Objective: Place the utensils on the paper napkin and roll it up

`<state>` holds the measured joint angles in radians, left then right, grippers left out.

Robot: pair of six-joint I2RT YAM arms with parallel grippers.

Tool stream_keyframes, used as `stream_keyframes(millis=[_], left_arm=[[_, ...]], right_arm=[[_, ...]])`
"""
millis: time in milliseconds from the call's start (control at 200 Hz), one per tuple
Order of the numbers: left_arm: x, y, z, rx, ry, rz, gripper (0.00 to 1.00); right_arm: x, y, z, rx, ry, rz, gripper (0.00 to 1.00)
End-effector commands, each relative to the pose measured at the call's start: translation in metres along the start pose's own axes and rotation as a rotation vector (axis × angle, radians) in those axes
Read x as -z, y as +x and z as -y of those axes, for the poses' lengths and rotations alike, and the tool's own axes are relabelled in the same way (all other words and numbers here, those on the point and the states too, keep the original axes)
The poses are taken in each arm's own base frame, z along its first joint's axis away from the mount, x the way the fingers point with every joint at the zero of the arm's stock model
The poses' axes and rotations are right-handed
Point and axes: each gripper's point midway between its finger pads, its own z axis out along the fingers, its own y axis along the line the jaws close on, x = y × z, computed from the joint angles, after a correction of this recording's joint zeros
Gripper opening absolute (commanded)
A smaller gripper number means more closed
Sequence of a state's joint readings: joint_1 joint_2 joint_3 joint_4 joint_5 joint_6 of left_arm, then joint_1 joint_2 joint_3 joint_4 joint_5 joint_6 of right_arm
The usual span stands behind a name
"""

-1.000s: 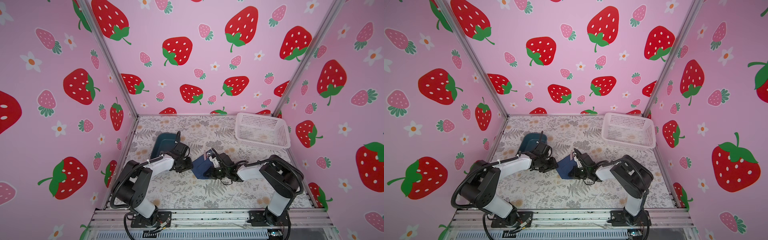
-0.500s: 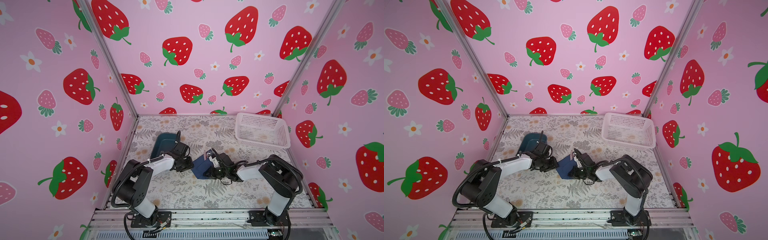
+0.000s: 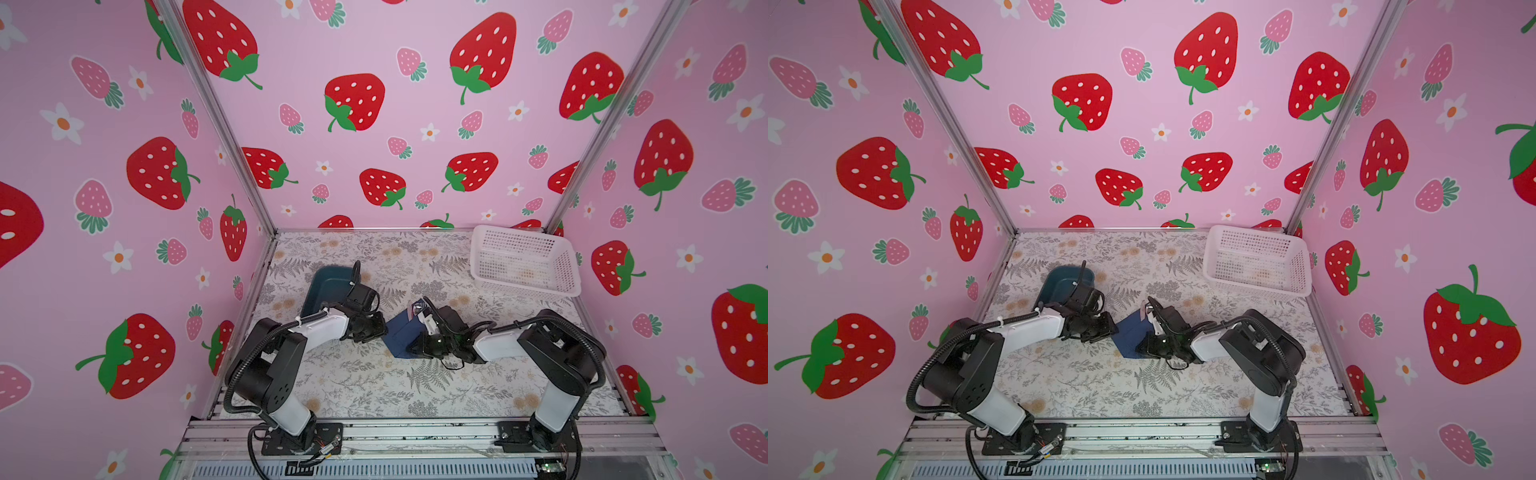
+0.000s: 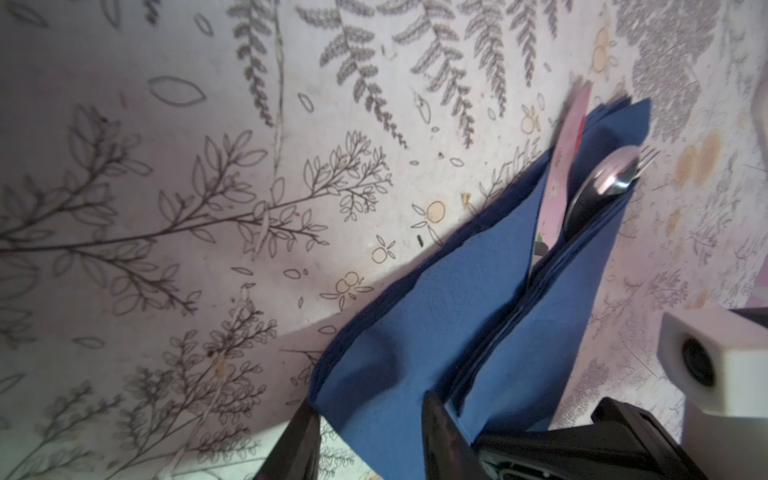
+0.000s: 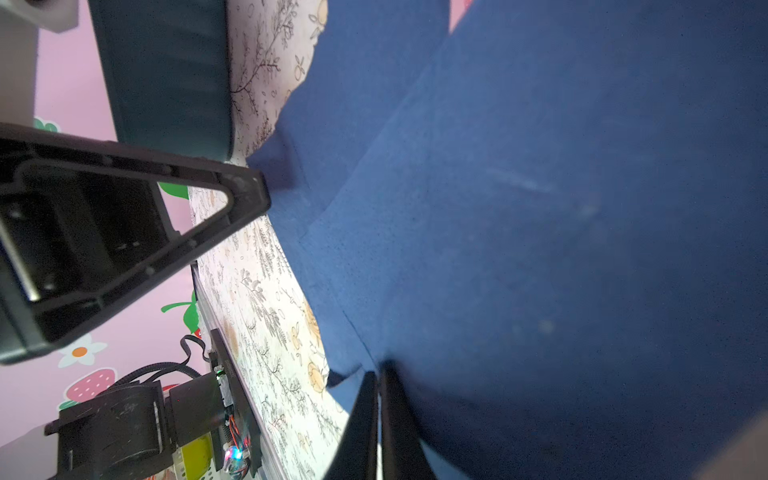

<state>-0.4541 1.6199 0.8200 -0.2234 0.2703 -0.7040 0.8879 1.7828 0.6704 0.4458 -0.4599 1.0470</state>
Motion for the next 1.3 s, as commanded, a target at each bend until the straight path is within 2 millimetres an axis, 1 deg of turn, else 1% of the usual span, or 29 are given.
stream_keyframes(millis=[0, 100, 300, 395, 680, 775, 785, 795, 810, 965, 1180, 1296], left_arm=[[-0.004, -0.001, -0.002, 0.009, -0.005, -0.008, 0.40], [-0.004, -0.003, -0.001, 0.004, -0.006, -0.005, 0.38], [-0.003, -0.011, -0.002, -0.009, -0.025, 0.020, 0.38], [-0.006, -0.010, -0.002, -0.007, -0.027, 0.011, 0.35], [-0.008, -0.008, -0.004, -0.019, -0.032, 0.010, 0.17], [-0.006, -0.008, -0.002, -0.022, -0.023, 0.015, 0.07], [-0.006, -0.008, -0.001, -0.023, -0.019, 0.015, 0.07], [-0.006, -0.008, 0.000, -0.024, -0.016, 0.015, 0.02], [-0.005, -0.009, 0.001, -0.028, -0.010, 0.016, 0.00], [0.001, -0.010, 0.018, -0.049, 0.039, 0.003, 0.00], [0.021, -0.013, 0.041, -0.064, 0.115, 0.025, 0.00], [0.028, -0.013, 0.053, -0.068, 0.162, 0.023, 0.00]], right_arm=[[-0.002, 0.011, 0.021, -0.032, 0.071, -0.024, 0.09], [-0.002, 0.011, 0.020, -0.030, 0.068, -0.024, 0.09], [-0.003, 0.011, 0.020, -0.033, 0.069, -0.027, 0.09], [-0.003, 0.011, 0.019, -0.033, 0.066, -0.030, 0.09], [-0.002, 0.013, 0.020, -0.033, 0.065, -0.032, 0.09], [-0.003, 0.013, 0.020, -0.030, 0.066, -0.035, 0.09], [-0.003, 0.013, 0.020, -0.030, 0.067, -0.034, 0.09], [-0.003, 0.013, 0.020, -0.030, 0.067, -0.035, 0.09], [-0.003, 0.013, 0.020, -0.030, 0.067, -0.035, 0.09], [-0.003, 0.013, 0.020, -0.034, 0.068, -0.031, 0.09], [-0.002, 0.011, 0.019, -0.030, 0.066, -0.026, 0.09], [-0.003, 0.011, 0.018, -0.026, 0.064, -0.030, 0.09]])
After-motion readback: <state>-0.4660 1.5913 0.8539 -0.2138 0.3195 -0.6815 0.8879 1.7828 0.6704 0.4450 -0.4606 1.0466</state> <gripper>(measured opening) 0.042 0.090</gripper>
